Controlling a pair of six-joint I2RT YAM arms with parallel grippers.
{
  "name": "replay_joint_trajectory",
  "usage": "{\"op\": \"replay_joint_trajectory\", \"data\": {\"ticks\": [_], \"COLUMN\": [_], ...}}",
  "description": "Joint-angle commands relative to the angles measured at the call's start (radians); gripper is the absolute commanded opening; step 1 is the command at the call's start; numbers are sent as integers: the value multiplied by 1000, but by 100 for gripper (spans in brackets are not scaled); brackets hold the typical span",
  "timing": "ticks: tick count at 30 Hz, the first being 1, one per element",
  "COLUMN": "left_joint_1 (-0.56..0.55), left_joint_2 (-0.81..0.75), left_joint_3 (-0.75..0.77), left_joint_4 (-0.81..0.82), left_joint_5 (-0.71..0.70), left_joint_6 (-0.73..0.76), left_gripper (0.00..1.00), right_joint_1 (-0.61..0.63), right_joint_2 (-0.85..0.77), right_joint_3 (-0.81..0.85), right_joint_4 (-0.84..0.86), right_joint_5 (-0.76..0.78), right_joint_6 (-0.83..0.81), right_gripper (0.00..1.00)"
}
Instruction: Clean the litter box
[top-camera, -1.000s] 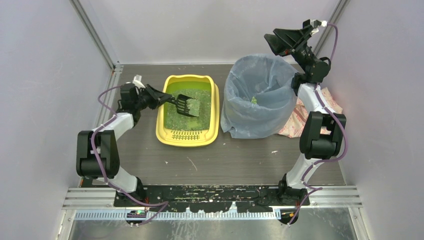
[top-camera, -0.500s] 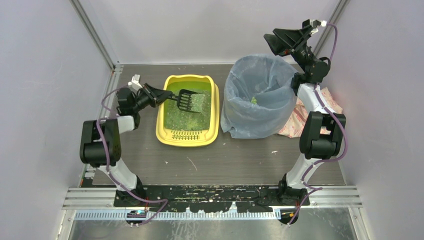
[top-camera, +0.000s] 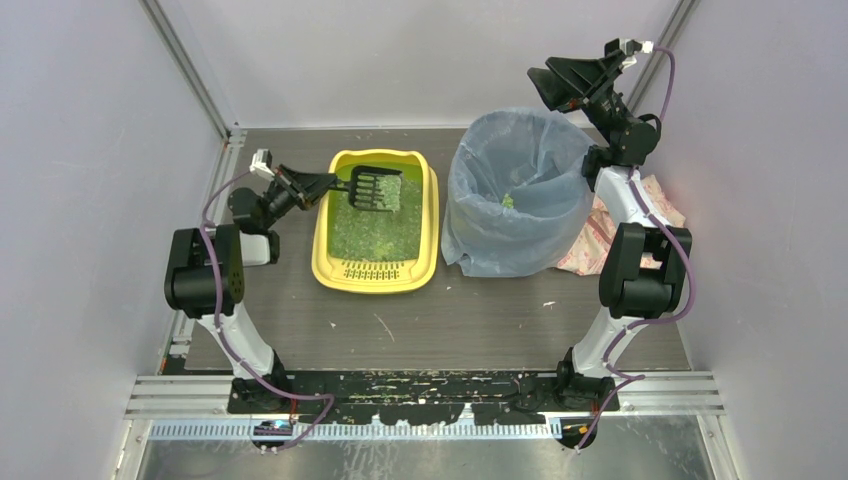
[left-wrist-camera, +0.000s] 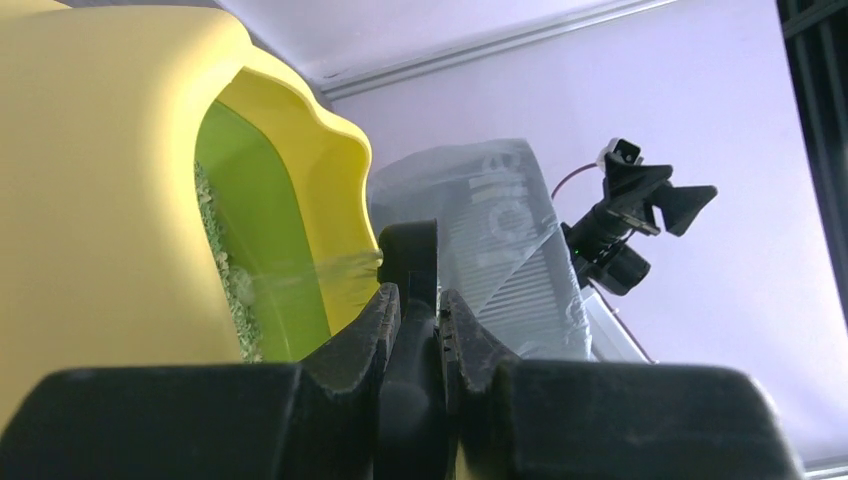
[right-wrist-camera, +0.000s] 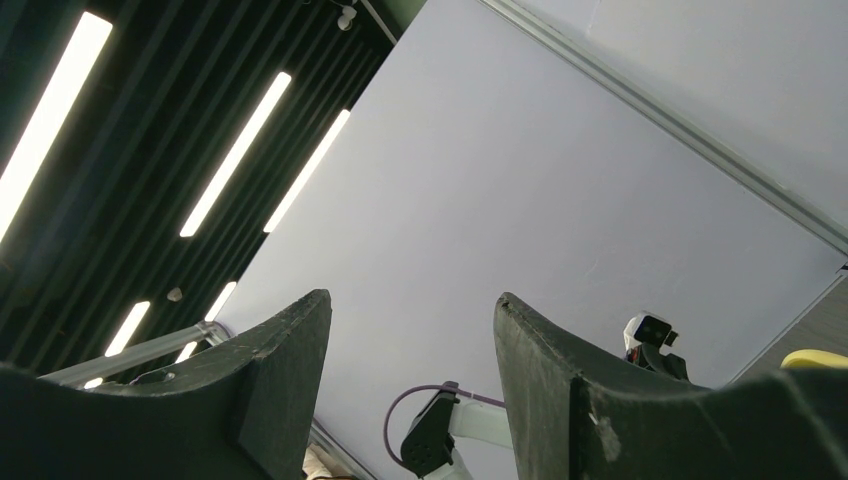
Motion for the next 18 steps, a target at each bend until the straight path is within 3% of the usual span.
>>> {"op": "replay_joint_trajectory", "data": {"ticks": [1,10,14,18], "left_joint_1": [21,22,23,33], "left_joint_2": [15,-12,5,86], "left_joint_3": [-3,13,92,192], "left_joint_4": [161,161,161,161], "left_joint_5": [-3,10,76,149], "left_joint_6": [-77,-109,-108,-181], "left_gripper": [0,0,0,0], "right_joint_1": [12,12,10,10], "right_joint_2": [-2,-71,-81,-46], "right_joint_3": [8,-73,-86,1], "right_joint_4": [48,47,38,-11], "right_joint_5": [6,-3,-1,25], "right_joint_6": [-3,-11,-19,-18], "right_gripper": [66,66,66,65]}}
